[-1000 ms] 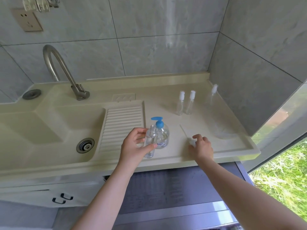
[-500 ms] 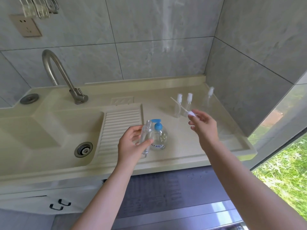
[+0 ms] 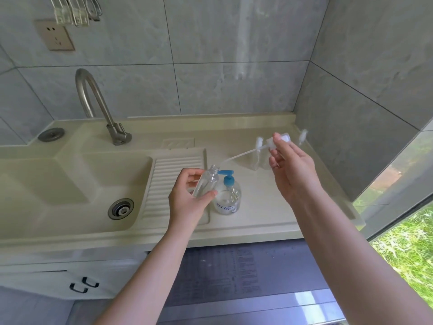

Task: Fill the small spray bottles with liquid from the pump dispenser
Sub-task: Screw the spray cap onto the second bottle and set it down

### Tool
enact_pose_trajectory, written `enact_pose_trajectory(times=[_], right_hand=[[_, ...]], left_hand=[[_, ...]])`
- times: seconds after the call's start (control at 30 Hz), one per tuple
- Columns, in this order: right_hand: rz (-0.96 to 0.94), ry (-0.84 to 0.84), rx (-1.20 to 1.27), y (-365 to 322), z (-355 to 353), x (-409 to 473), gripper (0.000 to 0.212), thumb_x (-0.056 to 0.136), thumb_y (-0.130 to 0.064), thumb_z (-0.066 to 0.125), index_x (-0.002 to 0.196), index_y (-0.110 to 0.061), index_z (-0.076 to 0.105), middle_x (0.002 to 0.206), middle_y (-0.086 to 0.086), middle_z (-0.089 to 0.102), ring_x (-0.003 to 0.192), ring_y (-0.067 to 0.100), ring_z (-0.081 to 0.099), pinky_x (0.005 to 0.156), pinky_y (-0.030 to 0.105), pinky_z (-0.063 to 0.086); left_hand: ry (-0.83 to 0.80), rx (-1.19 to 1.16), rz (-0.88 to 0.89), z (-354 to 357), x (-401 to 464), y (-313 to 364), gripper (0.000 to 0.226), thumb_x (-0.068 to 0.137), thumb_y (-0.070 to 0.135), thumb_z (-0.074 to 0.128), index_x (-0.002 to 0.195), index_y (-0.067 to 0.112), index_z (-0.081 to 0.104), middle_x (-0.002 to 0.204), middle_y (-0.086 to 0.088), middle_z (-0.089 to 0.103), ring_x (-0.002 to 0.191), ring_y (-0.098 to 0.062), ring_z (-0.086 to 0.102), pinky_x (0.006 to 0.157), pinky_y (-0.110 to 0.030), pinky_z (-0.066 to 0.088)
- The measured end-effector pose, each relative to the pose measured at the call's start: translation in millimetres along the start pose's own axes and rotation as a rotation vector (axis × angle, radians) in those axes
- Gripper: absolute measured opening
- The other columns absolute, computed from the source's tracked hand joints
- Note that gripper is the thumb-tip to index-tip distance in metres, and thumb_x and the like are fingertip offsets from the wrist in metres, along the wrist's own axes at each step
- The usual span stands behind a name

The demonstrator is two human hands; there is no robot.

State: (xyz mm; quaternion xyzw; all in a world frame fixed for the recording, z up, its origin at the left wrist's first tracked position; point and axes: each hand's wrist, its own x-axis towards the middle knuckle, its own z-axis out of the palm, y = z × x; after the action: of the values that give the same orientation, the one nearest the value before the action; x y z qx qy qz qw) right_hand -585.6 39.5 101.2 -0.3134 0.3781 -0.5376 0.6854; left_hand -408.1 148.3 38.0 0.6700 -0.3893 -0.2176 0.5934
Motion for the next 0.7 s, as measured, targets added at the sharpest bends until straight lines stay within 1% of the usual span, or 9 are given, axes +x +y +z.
enact_pose_trajectory(times=[0.1,0.23,0.37,0.47,0.53,0.57,0.63,0.67,0.7], right_hand=[[-0.028,-0.025,0.005,-5,3,-2,0.009,0.092,-0.019,0.073,0.1,-0.015,0.074,0.082,-0.004,0.058,0.08,0.006,0.058,0.082,0.02,0.046],[-0.039,-0.069,-0.034,-3,6,-5,0.018,0.091,-0.02,0.073,0.108,-0.013,0.074,0.092,-0.008,0.063,0.075,0.003,0.058,0.08,0.02,0.046],[-0.039,-0.089,-0.089,0,7,-8,0.023,0.091,-0.02,0.074,0.112,-0.012,0.074,0.101,-0.005,0.066,0.081,0.005,0.059,0.081,0.021,0.046],[-0.062,-0.114,-0.186,2,9,-13,0.025,0.092,-0.017,0.071,0.115,-0.008,0.072,0.105,-0.004,0.069,0.084,0.005,0.06,0.082,0.023,0.044],[-0.086,-0.148,-0.295,3,12,-16,0.021,0.092,-0.017,0.072,0.112,-0.012,0.074,0.11,0.003,0.071,0.091,0.007,0.061,0.083,0.024,0.046],[-0.11,-0.168,-0.361,3,14,-17,0.021,0.091,-0.019,0.073,0.111,-0.017,0.074,0.107,0.006,0.069,0.092,0.007,0.062,0.083,0.024,0.046],[-0.183,-0.208,-0.485,4,17,-18,0.026,0.089,-0.019,0.075,0.114,-0.026,0.073,0.093,-0.001,0.063,0.087,0.005,0.063,0.083,0.023,0.049],[-0.226,-0.224,-0.533,5,18,-19,0.029,0.089,-0.018,0.075,0.117,-0.028,0.071,0.089,-0.006,0.061,0.083,0.003,0.063,0.083,0.022,0.05],[-0.265,-0.236,-0.571,6,20,-20,0.032,0.089,-0.016,0.075,0.119,-0.028,0.07,0.088,-0.007,0.059,0.081,0.002,0.063,0.082,0.02,0.051]], left_hand=[[-0.001,0.018,0.019,-2,0,1,0.046,0.066,0.007,0.086,0.099,0.027,0.061,0.103,0.016,0.066,0.092,0.004,0.058,0.078,-0.009,0.042],[-0.001,0.024,0.02,-2,0,2,0.047,0.065,0.007,0.087,0.098,0.029,0.061,0.104,0.015,0.066,0.094,-0.001,0.06,0.083,-0.016,0.046],[-0.007,0.021,0.019,-2,-3,6,0.047,0.065,0.005,0.086,0.098,0.027,0.061,0.103,0.015,0.066,0.089,0.005,0.058,0.076,-0.008,0.043],[-0.027,0.024,0.007,-2,-5,9,0.047,0.066,0.005,0.086,0.099,0.028,0.062,0.104,0.015,0.066,0.089,0.006,0.058,0.073,-0.006,0.043],[-0.056,0.019,-0.004,-1,-7,12,0.048,0.066,0.005,0.086,0.1,0.027,0.062,0.104,0.016,0.066,0.089,0.007,0.057,0.072,-0.004,0.042],[-0.069,0.017,-0.007,0,-8,13,0.048,0.066,0.005,0.086,0.1,0.028,0.062,0.104,0.016,0.066,0.089,0.007,0.057,0.072,-0.003,0.041],[-0.087,0.013,-0.008,2,-10,16,0.048,0.066,0.004,0.086,0.099,0.029,0.062,0.104,0.016,0.067,0.089,0.007,0.058,0.071,-0.002,0.04],[-0.092,0.006,-0.007,3,-10,17,0.048,0.066,0.004,0.086,0.099,0.03,0.063,0.104,0.017,0.067,0.089,0.007,0.058,0.072,-0.003,0.041],[-0.095,-0.001,-0.007,3,-11,18,0.048,0.066,0.004,0.086,0.099,0.03,0.063,0.104,0.017,0.068,0.089,0.006,0.059,0.074,-0.006,0.042]])
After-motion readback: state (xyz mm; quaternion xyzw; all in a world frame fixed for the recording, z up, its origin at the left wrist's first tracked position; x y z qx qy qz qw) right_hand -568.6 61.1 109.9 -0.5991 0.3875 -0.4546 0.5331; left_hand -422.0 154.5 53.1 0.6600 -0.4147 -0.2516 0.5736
